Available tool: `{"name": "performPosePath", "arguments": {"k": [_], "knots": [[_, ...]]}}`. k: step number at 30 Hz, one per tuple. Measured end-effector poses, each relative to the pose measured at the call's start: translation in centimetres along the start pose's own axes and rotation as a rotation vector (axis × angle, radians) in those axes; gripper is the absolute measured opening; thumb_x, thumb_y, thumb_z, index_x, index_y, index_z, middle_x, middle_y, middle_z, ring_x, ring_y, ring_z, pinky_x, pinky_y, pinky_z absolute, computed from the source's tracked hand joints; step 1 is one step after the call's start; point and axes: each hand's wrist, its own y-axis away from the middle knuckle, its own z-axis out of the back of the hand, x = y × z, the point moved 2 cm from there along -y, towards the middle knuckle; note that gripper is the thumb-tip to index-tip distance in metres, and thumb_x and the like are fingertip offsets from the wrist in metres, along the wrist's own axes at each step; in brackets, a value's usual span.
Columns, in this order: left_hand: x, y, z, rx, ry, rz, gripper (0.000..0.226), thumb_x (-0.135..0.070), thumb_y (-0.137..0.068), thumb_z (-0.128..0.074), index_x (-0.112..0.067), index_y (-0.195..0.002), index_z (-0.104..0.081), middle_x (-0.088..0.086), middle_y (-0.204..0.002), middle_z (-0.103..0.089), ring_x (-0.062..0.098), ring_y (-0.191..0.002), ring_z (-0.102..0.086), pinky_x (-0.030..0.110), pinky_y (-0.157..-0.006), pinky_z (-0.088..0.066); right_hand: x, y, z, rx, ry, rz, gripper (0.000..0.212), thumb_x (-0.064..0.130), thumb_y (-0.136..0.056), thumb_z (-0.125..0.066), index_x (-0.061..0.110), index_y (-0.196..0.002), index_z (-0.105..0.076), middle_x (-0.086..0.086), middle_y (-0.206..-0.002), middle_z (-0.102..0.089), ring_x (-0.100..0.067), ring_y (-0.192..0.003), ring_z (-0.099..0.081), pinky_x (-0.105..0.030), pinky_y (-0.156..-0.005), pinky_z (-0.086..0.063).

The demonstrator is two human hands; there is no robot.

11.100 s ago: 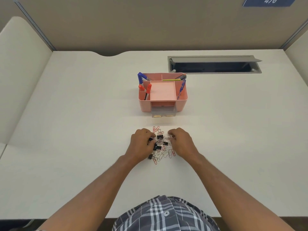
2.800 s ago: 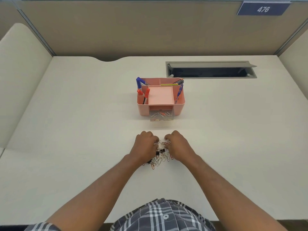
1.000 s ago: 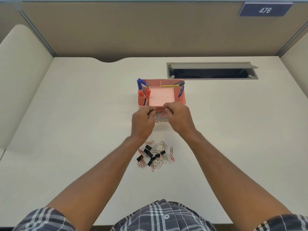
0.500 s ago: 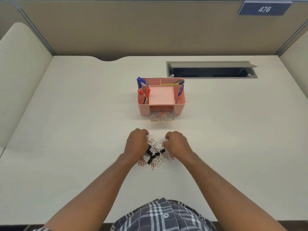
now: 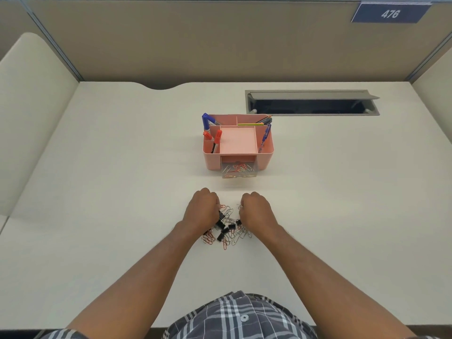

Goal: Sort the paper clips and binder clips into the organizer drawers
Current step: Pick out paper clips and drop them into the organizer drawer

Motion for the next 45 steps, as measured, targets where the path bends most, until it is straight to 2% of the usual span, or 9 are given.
{"name": "performPosePath", "arguments": {"k": [7,11,16,20,26,31,36,42,45], "knots": [[-0.4,0.3,0.2,0.008,-0.085,-0.061,0.015,-0.021,-0.095,-0.056,-0.009,-0.094,-0.064,0.009,-0.099,-0.056,0.029,-0.092,-0.054,0.042,-0.080,-0.049,0.0,0.1,0.1,-0.026,0.008,0.023,0.004,0.006,-0.084,-0.051,0.008,-0.081,-0.050,-0.016,-0.093,-0.059,-0.036,-0.085,-0.057,-0.033,-0.062,-0.032],[-0.7,0.6,0.3,0.018,-0.151,-0.091,0.010,-0.011,-0.090,-0.056,-0.007,-0.099,-0.059,0.009,-0.102,-0.054,0.028,-0.092,-0.051,0.037,-0.076,-0.045,-0.4,-0.2,0.3,-0.034,-0.033,0.003,0.016,0.003,-0.083,-0.048,0.002,-0.094,-0.061,-0.015,-0.095,-0.061,-0.035,-0.087,-0.058,-0.035,-0.068,-0.042],[-0.9,1.0,0.4,0.000,-0.168,-0.105,0.017,0.000,-0.080,-0.053,-0.005,-0.096,-0.056,0.010,-0.100,-0.053,0.029,-0.090,-0.049,0.037,-0.072,-0.043,-1.5,-0.5,1.3,-0.014,-0.266,-0.107,0.023,0.008,-0.089,-0.048,0.011,-0.101,-0.067,-0.006,-0.100,-0.068,-0.026,-0.093,-0.061,-0.032,-0.078,-0.048],[-0.8,0.9,0.4,0.005,-0.049,-0.075,0.022,0.008,-0.074,-0.051,-0.004,-0.092,-0.052,0.011,-0.095,-0.053,0.028,-0.087,-0.047,0.038,-0.074,-0.042,-2.1,-0.3,1.9,-0.029,-0.464,-0.162,0.021,0.012,-0.092,-0.051,0.012,-0.103,-0.068,-0.004,-0.102,-0.070,-0.025,-0.094,-0.063,-0.035,-0.084,-0.053],[-0.3,0.8,0.9,-0.051,0.260,0.048,0.018,0.004,-0.089,-0.050,-0.012,-0.080,-0.049,0.004,-0.077,-0.056,0.023,-0.071,-0.048,0.029,-0.057,-0.035,-1.9,-0.2,2.2,-0.037,-0.612,-0.158,0.023,0.008,-0.091,-0.051,0.010,-0.106,-0.069,-0.005,-0.092,-0.069,-0.026,-0.089,-0.067,-0.036,-0.083,-0.056],[-2.3,1.2,3.3,-0.276,0.491,-0.145,0.014,-0.008,-0.094,-0.056,-0.016,-0.082,-0.056,-0.006,-0.074,-0.057,0.009,-0.069,-0.052,0.020,-0.064,-0.042,-0.9,-0.5,4.5,-0.138,-0.733,-0.127,0.018,0.010,-0.089,-0.055,0.018,-0.097,-0.070,0.000,-0.084,-0.070,-0.021,-0.078,-0.068,-0.037,-0.074,-0.059],[-4.3,-0.7,5.7,-0.436,0.438,-0.250,0.010,-0.003,-0.092,-0.057,-0.010,-0.088,-0.062,-0.002,-0.078,-0.060,0.012,-0.069,-0.051,0.021,-0.062,-0.042,0.5,-1.9,8.4,-0.352,-0.705,0.023,0.013,0.010,-0.089,-0.061,0.019,-0.090,-0.071,0.013,-0.075,-0.065,-0.008,-0.072,-0.062,-0.026,-0.071,-0.055],[-5.4,-3.1,6.8,-0.408,0.297,-0.210,0.017,0.001,-0.087,-0.056,-0.008,-0.091,-0.071,0.007,-0.088,-0.070,0.023,-0.080,-0.061,0.039,-0.069,-0.054,1.7,-4.7,9.7,-0.320,-0.551,0.003,0.013,0.011,-0.089,-0.059,0.014,-0.087,-0.071,0.000,-0.083,-0.068,-0.020,-0.085,-0.061,-0.040,-0.077,-0.055],[-5.5,-3.2,6.8,-0.415,0.293,-0.212,0.021,0.002,-0.088,-0.056,-0.008,-0.096,-0.072,0.008,-0.093,-0.072,0.024,-0.084,-0.063,0.039,-0.072,-0.056,2.0,-5.2,9.6,-0.312,-0.538,-0.012,0.016,0.011,-0.091,-0.057,0.013,-0.089,-0.072,-0.001,-0.086,-0.068,-0.021,-0.086,-0.059,-0.041,-0.079,-0.056]]}}
